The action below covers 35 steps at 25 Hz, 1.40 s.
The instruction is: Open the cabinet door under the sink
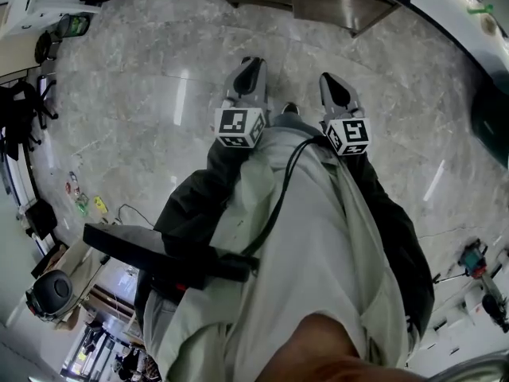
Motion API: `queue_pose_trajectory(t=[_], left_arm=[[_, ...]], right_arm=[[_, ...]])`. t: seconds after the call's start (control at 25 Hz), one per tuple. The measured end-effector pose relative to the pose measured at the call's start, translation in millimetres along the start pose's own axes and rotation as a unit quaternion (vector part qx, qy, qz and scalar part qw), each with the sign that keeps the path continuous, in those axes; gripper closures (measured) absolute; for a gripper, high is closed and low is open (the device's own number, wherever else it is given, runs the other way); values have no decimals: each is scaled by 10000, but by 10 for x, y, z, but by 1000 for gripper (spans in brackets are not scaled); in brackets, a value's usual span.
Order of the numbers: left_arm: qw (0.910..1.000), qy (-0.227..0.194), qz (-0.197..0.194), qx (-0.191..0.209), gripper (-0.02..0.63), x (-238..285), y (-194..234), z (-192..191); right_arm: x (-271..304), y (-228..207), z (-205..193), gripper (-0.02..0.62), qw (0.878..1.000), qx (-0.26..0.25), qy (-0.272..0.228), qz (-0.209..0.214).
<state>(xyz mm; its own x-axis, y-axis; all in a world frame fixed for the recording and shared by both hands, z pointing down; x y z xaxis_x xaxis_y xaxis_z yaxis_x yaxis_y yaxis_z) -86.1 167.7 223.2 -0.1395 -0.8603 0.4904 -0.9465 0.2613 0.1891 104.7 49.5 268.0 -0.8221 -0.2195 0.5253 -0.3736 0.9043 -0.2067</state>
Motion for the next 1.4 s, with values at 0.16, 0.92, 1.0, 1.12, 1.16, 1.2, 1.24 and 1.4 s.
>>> queue_pose_trajectory(t=[0.16,0.92,1.0,1.12,1.16,1.2,1.24,1.4], left_arm=[[9989,262,-340,199,598,373,76,33],[9576,1116,-2578,644,335,3286,1323,-50],[9476,1226,-2885,620,290,3506,1280,-171],[9396,1227,-2981,1149,273,3825,1175,-381],[9384,1229,-2925,1371,273,3930,1143,-449],[9380,1230,-2843,1556,275,4025,1118,-506],[9384,1222,-2756,1686,290,4107,1100,-551],[9432,1097,-2520,1868,472,4320,994,-598]], right_arm=[[190,-137,40,594,9997,62,200,-146],[1972,-645,418,594,9832,752,359,-1623],[2029,-671,282,594,9804,864,423,-1719],[2042,-668,62,594,9758,1100,507,-1819],[2040,-658,-15,594,9742,1180,531,-1847],[2038,-643,-91,594,9728,1268,548,-1861],[2036,-627,-166,594,9715,1353,550,-1866],[1983,-639,-427,594,9657,1613,497,-1972]])
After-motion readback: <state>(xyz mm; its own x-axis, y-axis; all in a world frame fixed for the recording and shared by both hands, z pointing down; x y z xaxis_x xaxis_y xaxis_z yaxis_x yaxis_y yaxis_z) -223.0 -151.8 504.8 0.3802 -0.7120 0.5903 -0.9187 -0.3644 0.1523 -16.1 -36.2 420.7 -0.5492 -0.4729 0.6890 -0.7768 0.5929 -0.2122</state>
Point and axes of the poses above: the fingertips, and each gripper's own axes: x forward along the fingers, y to its left, z out of its top, the point moved 7 cm from there along -x, backward along the fingers, and after that the axes turned 14 degrees about y, right-handed, at the moved point
